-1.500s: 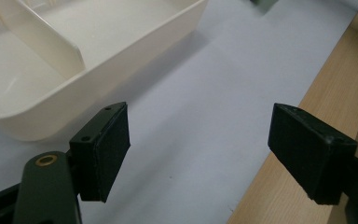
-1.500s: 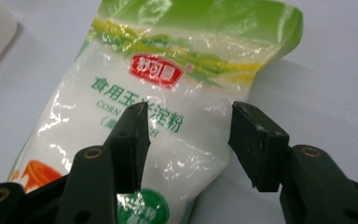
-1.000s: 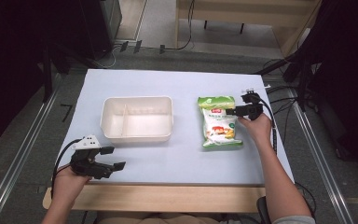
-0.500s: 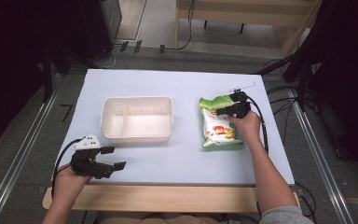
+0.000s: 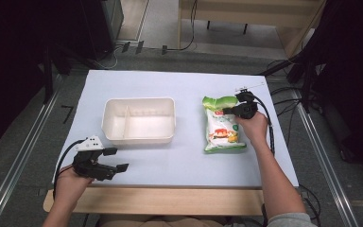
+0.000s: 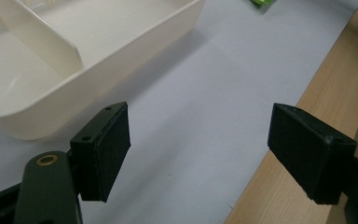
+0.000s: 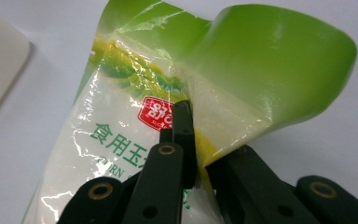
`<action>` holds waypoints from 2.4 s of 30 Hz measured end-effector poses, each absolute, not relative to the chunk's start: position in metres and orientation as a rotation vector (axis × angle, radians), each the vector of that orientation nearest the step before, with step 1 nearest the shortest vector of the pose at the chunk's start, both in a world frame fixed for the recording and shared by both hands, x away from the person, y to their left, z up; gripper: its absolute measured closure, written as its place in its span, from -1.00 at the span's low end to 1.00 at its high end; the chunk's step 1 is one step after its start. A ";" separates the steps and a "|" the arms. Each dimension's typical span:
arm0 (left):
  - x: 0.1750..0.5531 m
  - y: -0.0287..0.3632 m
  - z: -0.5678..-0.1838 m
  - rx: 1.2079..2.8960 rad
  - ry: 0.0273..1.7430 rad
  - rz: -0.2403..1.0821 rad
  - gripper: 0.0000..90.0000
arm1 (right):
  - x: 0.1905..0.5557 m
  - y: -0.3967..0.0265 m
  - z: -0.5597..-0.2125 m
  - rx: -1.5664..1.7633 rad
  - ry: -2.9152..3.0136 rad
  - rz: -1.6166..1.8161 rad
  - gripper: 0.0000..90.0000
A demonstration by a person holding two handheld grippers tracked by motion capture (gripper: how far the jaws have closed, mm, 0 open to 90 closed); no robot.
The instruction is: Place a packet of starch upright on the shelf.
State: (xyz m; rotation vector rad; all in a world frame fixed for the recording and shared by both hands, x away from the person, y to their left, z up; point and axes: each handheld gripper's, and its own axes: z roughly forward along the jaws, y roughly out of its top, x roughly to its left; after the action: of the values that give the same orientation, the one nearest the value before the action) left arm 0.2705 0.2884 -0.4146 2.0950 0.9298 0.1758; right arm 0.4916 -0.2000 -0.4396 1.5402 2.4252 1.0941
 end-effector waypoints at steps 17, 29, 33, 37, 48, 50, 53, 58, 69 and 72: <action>0.274 0.288 -0.413 2.089 0.916 0.172 -0.52 | 0.448 -0.202 -0.380 1.392 2.411 1.242 1.00; 0.278 0.285 -0.413 2.088 0.906 0.162 -0.51 | 0.414 -0.190 -0.345 1.247 2.449 1.274 1.00; 0.278 0.284 -0.412 2.097 0.902 0.164 -0.51 | 0.405 -0.187 -0.331 1.205 2.437 1.285 1.00; 0.279 0.284 -0.413 2.093 0.900 0.159 -0.51 | 0.399 -0.185 -0.321 1.167 2.423 1.279 1.00; 0.279 0.282 -0.413 2.098 0.902 0.161 -0.51 | 0.397 -0.182 -0.309 1.152 2.409 1.304 1.00; 0.280 0.282 -0.413 2.104 0.898 0.158 -0.51 | 0.397 -0.178 -0.307 1.144 2.412 1.302 1.00; 0.280 0.282 -0.414 2.105 0.900 0.155 -0.52 | 0.398 -0.169 -0.307 1.136 2.422 1.294 1.00; 0.280 0.283 -0.414 2.098 0.905 0.157 -0.52 | 0.402 -0.154 -0.305 1.117 2.446 1.277 1.00; 0.281 0.283 -0.413 2.096 0.902 0.153 -0.52 | 0.412 -0.122 -0.280 1.040 2.468 1.266 1.00; 0.282 0.283 -0.413 2.091 0.904 0.152 -0.52 | 0.418 -0.115 -0.272 1.033 2.472 1.280 1.00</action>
State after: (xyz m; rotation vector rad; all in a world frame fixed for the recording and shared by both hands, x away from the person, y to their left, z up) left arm 0.2820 0.2830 -0.4132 2.0905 0.9036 0.1519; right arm 0.4176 -0.1146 -0.2719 1.0335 2.4723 1.2797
